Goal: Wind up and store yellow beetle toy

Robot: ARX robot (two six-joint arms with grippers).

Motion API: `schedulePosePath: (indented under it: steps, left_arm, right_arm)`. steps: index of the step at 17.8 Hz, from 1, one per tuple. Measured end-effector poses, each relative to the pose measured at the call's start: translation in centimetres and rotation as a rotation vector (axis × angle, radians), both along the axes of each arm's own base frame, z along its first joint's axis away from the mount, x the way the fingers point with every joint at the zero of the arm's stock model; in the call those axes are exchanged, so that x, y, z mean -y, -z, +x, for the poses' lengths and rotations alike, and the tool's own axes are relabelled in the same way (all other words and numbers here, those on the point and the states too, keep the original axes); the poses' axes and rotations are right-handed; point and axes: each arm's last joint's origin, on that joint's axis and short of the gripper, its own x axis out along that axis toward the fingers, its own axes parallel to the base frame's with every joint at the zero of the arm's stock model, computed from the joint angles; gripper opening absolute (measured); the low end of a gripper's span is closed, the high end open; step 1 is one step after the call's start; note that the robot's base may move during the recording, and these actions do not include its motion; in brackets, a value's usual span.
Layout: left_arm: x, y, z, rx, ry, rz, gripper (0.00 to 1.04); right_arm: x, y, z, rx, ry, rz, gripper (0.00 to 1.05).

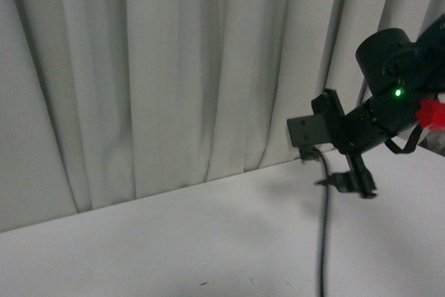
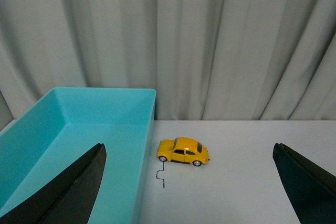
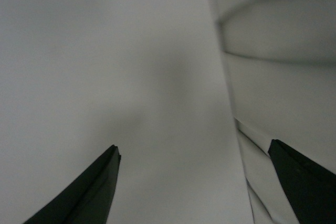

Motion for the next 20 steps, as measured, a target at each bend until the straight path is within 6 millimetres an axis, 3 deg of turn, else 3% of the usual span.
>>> schedulePosePath:
  steps: [2,3,5,6,8,9,12,15,20]
  left_arm:
    - [0.0,0.0,0.0,0.0,0.0,0.0,0.98]
    - [0.0,0.0,0.0,0.0,0.0,0.0,0.98]
    - [0.0,0.0,0.0,0.0,0.0,0.0,0.98]
    - [0.0,0.0,0.0,0.0,0.0,0.0,0.98]
    - [0.0,0.0,0.0,0.0,0.0,0.0,0.98]
    - [0.0,0.0,0.0,0.0,0.0,0.0,0.98]
    - [0.0,0.0,0.0,0.0,0.0,0.0,0.98]
    - [0.0,0.0,0.0,0.0,0.0,0.0,0.98]
    - [0.0,0.0,0.0,0.0,0.0,0.0,0.98]
  right_arm:
    - [-2.9,1.7,-3.3,0.258,0.29,0.267,0.68]
    - [-4.8,1.7,-5.4,0.408,0.407,0.516,0.56]
    - [-6.0,-1.3,-8.3,0.65,0.487,0.893,0.34]
    - [-6.3,-2.3,-9.8,0.706,0.514,1.031,0.24]
    - [-7.2,-1.6,-12.2,0.653,0.573,1.121,0.04]
    - [-7.6,-0.9,-13.3,0.612,0.597,1.138,0.02]
    - [-8.5,-1.6,-16.7,0.636,0.594,1.171,0.02]
    - [-9.9,-1.3,-18.8,0.613,0.597,1.17,0.02]
    - [-10.0,-1.4,-21.2,0.617,0.597,1.172,0.02]
